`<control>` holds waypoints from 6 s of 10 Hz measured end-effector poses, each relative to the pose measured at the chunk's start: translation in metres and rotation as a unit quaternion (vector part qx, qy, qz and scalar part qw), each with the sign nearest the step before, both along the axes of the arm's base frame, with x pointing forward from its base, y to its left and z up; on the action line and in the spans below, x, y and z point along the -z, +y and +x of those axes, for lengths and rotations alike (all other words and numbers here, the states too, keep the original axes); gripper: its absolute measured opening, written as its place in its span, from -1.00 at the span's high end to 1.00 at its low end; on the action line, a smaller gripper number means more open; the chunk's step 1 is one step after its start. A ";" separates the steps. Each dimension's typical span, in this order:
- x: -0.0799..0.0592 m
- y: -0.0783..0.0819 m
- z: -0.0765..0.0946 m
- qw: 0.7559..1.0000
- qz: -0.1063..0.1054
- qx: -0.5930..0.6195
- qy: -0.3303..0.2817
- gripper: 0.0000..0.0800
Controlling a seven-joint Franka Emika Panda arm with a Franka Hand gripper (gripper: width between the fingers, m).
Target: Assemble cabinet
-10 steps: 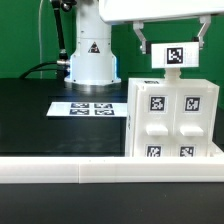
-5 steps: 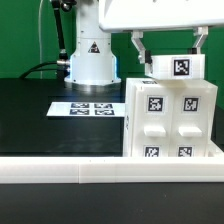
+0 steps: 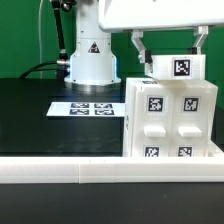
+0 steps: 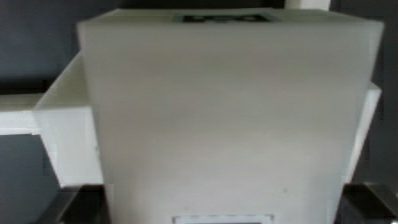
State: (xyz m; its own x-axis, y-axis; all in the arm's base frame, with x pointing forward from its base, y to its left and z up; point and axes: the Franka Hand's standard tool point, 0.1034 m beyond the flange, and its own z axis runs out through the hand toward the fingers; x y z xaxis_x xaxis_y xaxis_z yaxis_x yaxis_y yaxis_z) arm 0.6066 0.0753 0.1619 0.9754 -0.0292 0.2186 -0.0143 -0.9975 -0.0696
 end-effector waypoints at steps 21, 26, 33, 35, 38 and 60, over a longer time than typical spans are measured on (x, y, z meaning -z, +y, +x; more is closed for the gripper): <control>0.001 0.017 0.000 0.798 0.169 0.577 0.032 -0.40; 0.001 0.019 0.002 0.671 0.220 0.706 0.061 -0.40; -0.031 0.020 0.006 0.702 0.236 0.671 0.047 -1.00; -0.027 0.020 0.005 0.715 0.230 0.659 0.047 -0.99; -0.027 0.025 0.008 0.788 0.197 0.580 0.051 -0.99; -0.015 0.014 0.010 0.912 -0.091 -0.399 -0.012 -0.99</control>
Offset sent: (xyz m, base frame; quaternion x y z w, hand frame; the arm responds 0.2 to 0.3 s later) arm 0.0000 0.0000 0.0000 0.0000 0.0000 0.0650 0.9979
